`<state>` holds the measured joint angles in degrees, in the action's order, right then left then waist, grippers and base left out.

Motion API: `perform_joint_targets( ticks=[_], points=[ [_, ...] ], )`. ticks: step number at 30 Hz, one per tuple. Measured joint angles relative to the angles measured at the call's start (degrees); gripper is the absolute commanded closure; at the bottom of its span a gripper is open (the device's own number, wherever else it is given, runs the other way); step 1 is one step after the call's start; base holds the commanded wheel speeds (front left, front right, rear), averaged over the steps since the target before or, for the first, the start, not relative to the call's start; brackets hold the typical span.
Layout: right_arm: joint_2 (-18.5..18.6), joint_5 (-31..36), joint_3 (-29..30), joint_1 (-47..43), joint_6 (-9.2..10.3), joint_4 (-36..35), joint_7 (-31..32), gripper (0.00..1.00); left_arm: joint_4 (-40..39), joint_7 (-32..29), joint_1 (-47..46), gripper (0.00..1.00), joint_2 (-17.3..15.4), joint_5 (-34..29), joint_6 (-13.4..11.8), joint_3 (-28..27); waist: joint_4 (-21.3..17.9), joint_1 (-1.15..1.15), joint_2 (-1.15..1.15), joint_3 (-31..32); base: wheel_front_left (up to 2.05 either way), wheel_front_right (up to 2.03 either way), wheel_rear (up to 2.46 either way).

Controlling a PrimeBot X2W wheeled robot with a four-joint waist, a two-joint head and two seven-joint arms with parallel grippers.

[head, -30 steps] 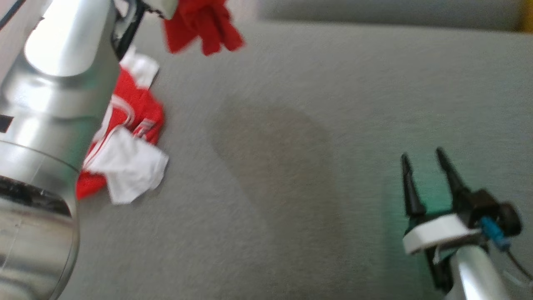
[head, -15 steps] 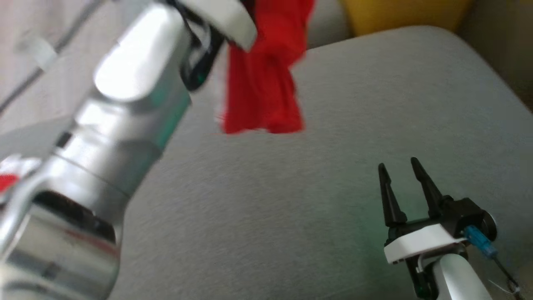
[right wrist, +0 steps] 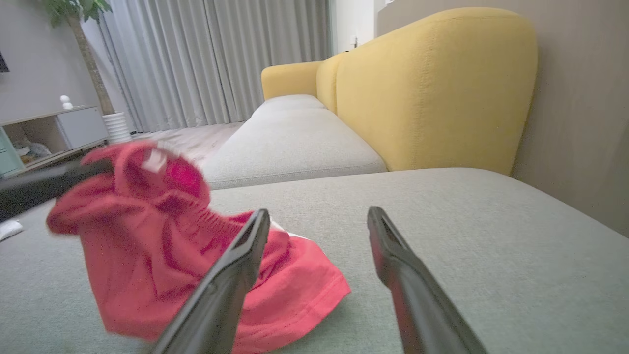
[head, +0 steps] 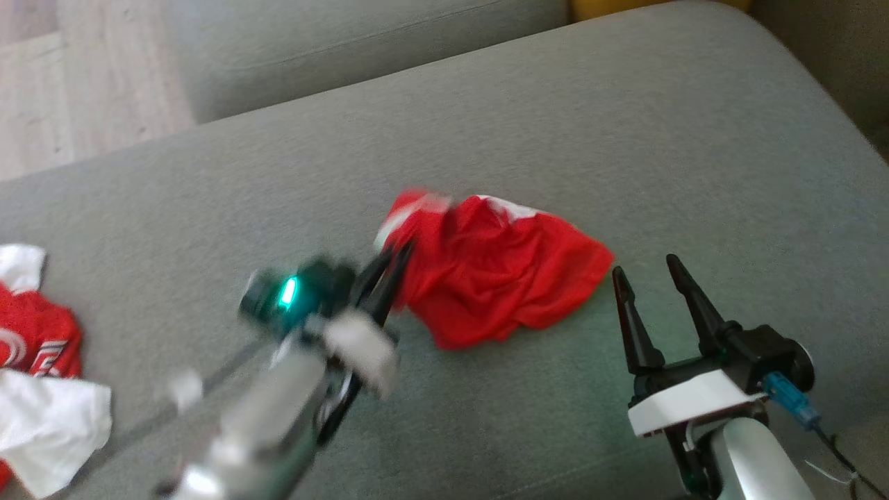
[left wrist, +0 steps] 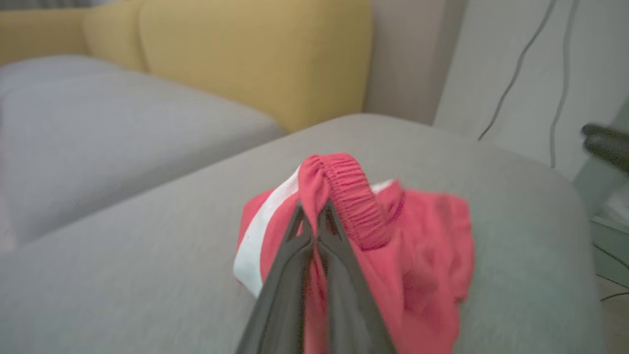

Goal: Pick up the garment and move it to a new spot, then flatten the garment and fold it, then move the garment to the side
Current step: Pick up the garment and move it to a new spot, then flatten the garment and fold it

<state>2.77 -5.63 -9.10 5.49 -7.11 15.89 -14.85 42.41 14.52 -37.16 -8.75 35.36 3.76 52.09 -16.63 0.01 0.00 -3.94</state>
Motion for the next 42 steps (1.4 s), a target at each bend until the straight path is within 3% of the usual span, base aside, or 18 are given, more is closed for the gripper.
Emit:
perform_joint_targets(
  ticks=[1,5,9,12,17,26,42],
  points=[
    [-0.03,0.01,0.13,-0.01,0.00,0.02,0.00,0.00,-0.25,0.00,2.93,0.00,-0.26,-0.91,-1.47,-1.71,0.63,0.00,0.00,-0.13,0.00,0.00,0.00],
    [-0.03,0.80,2.23,-0.34,0.00,0.27,0.00,0.00,-2.99,0.00,13.29,0.00,0.01,-1.53,-5.81,-11.11,3.35,0.00,0.00,0.25,0.00,0.00,0.00],
    [-0.05,1.65,5.17,-2.75,0.00,0.62,0.00,0.00,-10.59,0.00,23.71,0.00,1.03,-7.00,-10.02,-20.06,6.77,-0.01,0.00,2.03,0.00,0.00,0.00],
    [-0.10,1.64,7.58,-6.53,0.00,0.60,0.00,0.00,-17.16,0.00,30.28,0.00,2.33,-11.94,-11.49,-25.88,9.81,-0.01,0.00,3.65,0.00,0.00,0.00],
    [-0.20,1.67,10.01,-11.10,0.00,0.34,0.07,0.00,-24.05,0.01,38.43,0.00,3.92,-17.57,-11.51,-31.73,14.43,-0.01,0.00,7.12,0.00,0.00,0.00],
    [-0.30,1.62,9.10,-17.99,0.00,-0.38,0.07,0.00,-28.04,0.01,46.99,0.00,4.58,-24.58,-11.46,-35.57,19.21,-0.02,0.00,13.43,0.00,0.00,0.00],
    [-0.37,1.09,7.30,-19.28,0.00,0.04,0.07,0.00,-29.61,0.01,50.36,0.00,5.12,-28.88,-10.72,-38.84,21.52,-0.01,0.00,15.92,0.00,0.00,0.00]
  ],
)
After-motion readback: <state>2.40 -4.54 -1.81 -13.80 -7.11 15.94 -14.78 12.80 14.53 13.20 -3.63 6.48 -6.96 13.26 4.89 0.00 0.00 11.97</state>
